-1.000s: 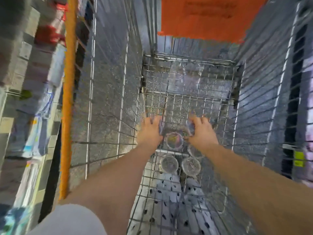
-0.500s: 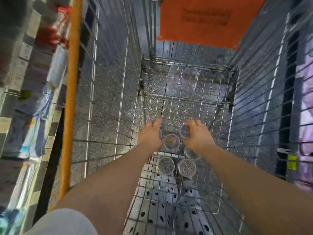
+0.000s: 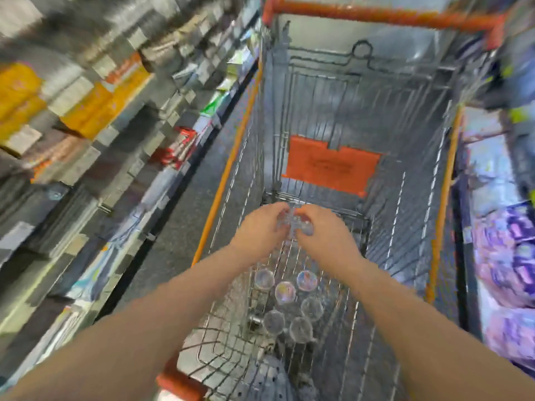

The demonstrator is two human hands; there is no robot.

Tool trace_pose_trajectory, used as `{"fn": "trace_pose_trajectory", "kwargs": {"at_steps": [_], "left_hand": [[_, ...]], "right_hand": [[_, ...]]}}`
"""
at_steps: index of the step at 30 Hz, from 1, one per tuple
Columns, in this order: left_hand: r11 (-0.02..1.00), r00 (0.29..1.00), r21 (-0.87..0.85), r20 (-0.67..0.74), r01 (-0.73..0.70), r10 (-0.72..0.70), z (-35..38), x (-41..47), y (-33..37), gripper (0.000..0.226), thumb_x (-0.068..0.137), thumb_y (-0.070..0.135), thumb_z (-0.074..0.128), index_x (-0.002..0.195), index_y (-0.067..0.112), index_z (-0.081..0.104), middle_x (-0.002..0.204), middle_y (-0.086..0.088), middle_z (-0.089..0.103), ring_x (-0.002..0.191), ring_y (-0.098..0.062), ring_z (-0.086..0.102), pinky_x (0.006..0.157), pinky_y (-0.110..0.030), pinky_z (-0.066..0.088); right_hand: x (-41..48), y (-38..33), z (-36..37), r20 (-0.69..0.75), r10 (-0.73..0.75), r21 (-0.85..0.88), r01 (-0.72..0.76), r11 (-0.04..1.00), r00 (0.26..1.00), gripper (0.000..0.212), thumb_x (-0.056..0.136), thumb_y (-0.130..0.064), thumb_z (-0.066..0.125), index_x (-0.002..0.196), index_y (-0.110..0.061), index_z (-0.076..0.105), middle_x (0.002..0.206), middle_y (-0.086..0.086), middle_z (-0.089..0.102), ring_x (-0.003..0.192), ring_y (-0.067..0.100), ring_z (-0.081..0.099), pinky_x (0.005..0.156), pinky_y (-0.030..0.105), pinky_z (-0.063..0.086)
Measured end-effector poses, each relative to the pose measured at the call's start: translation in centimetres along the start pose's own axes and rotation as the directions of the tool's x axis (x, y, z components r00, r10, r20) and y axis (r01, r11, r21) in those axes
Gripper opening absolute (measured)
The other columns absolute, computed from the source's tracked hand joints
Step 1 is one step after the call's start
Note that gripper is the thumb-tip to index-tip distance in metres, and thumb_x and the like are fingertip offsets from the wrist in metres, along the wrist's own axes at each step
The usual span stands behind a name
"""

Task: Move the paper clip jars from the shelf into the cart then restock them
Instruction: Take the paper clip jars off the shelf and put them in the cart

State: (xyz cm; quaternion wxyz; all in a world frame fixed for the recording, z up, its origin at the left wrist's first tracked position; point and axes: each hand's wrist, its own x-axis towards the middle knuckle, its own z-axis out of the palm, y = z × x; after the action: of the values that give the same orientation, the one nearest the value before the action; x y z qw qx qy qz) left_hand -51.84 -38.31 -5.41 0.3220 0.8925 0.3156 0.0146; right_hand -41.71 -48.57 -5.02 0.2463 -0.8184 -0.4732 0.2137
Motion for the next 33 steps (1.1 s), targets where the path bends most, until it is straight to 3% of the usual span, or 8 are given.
{"fn": "trace_pose_trajectory", "kwargs": {"at_steps": [7, 9, 15, 17, 19, 21, 25, 33], "left_hand": [[0.994, 0.955, -0.082, -0.291, -0.076, 0.049, -11.5, -9.3, 3.5, 0.023, 0.088, 0.017, 0.06, 0.109, 0.017, 0.066, 0.1, 0.007, 0.068, 0.089, -0.004, 0.059, 0.081, -0.016, 0.041], [0.996, 0.931, -0.054, -0.362, -0.066, 0.042, -14.9, -12.8, 3.6, 0.02, 0.089, 0.021, 0.059, 0.106, 0.019, 0.068, 0.095, 0.007, 0.069, 0.084, -0.002, 0.058, 0.079, -0.02, 0.042], [0.997, 0.799, 0.041, -0.6, 0.072, -0.034, -25.5, -23.6, 0.8, 0.02, 0.087, 0.017, 0.061, 0.105, 0.02, 0.07, 0.096, 0.012, 0.069, 0.087, 0.011, 0.052, 0.077, 0.001, 0.034], [0.989, 0.731, 0.066, -0.68, 0.131, -0.051, -28.8, -27.5, -0.9, 0.018, 0.086, 0.023, 0.063, 0.102, 0.028, 0.07, 0.092, 0.015, 0.068, 0.087, 0.011, 0.053, 0.077, 0.0, 0.035], [0.987, 0.656, -0.019, -0.745, 0.157, -0.118, -31.8, -31.5, -3.1, 0.014, 0.079, 0.038, 0.06, 0.088, 0.047, 0.065, 0.085, 0.018, 0.067, 0.084, 0.001, 0.061, 0.084, -0.017, 0.047], [0.982, 0.584, -0.046, -0.798, 0.185, -0.148, -34.8, -35.8, -5.5, 0.012, 0.076, 0.038, 0.057, 0.08, 0.049, 0.062, 0.081, 0.022, 0.062, 0.079, -0.002, 0.061, 0.088, -0.029, 0.05], [0.937, 0.516, 0.051, -0.844, 0.346, -0.144, -41.1, -44.6, -9.2, 0.016, 0.089, 0.022, 0.058, 0.101, 0.027, 0.068, 0.086, 0.01, 0.069, 0.069, -0.001, 0.06, 0.063, -0.003, 0.041], [0.82, 0.4, 0.152, -0.911, 0.552, -0.1, -51.2, -57.3, -16.4, 0.022, 0.09, 0.03, 0.055, 0.11, 0.029, 0.066, 0.095, 0.013, 0.069, 0.085, 0.001, 0.061, 0.076, -0.015, 0.045]], "right_hand": [[-2.8, -10.0, -6.2, -0.189, -0.302, 0.075, 0.32, 0.944, 0.935, 0.033, 0.082, -0.017, 0.066, 0.115, -0.017, 0.06, 0.099, -0.004, 0.061, 0.094, 0.013, 0.056, 0.088, 0.03, 0.044], [-3.5, -14.0, -7.2, -0.192, -0.395, 0.07, 0.414, 0.908, 0.898, 0.028, 0.083, -0.017, 0.065, 0.111, -0.017, 0.061, 0.094, -0.006, 0.06, 0.088, 0.011, 0.056, 0.085, 0.033, 0.046], [-5.2, -28.1, -7.2, -0.127, -0.635, 0.083, 0.646, 0.759, 0.762, 0.016, 0.085, -0.017, 0.063, 0.101, -0.02, 0.065, 0.082, -0.006, 0.063, 0.079, 0.012, 0.06, 0.075, 0.024, 0.043], [-5.9, -33.5, -6.4, -0.095, -0.73, 0.074, 0.736, 0.673, 0.677, 0.015, 0.086, -0.019, 0.062, 0.101, -0.021, 0.064, 0.082, -0.007, 0.063, 0.076, 0.009, 0.056, 0.069, 0.021, 0.041], [-6.9, -39.1, -5.2, -0.069, -0.807, 0.07, 0.81, 0.582, 0.586, 0.013, 0.086, -0.019, 0.062, 0.099, -0.022, 0.064, 0.079, -0.011, 0.058, 0.073, 0.006, 0.051, 0.064, 0.02, 0.036], [-7.9, -44.6, -3.5, -0.074, -0.854, 0.082, 0.857, 0.509, 0.514, 0.01, 0.086, -0.021, 0.063, 0.095, -0.026, 0.063, 0.075, -0.017, 0.055, 0.073, 0.005, 0.051, 0.062, 0.016, 0.035], [-9.5, -54.7, 0.9, -0.08, -0.903, 0.174, 0.898, 0.404, 0.422, 0.011, 0.087, -0.025, 0.06, 0.086, -0.035, 0.056, 0.08, -0.014, 0.06, 0.078, 0.005, 0.056, 0.069, 0.02, 0.043], [-11.3, -72.7, 8.3, -0.115, -0.963, 0.261, 0.943, 0.206, 0.242, 0.014, 0.085, -0.027, 0.06, 0.082, -0.04, 0.056, 0.073, -0.014, 0.061, 0.078, -0.004, 0.054, 0.062, 0.009, 0.037]]}}
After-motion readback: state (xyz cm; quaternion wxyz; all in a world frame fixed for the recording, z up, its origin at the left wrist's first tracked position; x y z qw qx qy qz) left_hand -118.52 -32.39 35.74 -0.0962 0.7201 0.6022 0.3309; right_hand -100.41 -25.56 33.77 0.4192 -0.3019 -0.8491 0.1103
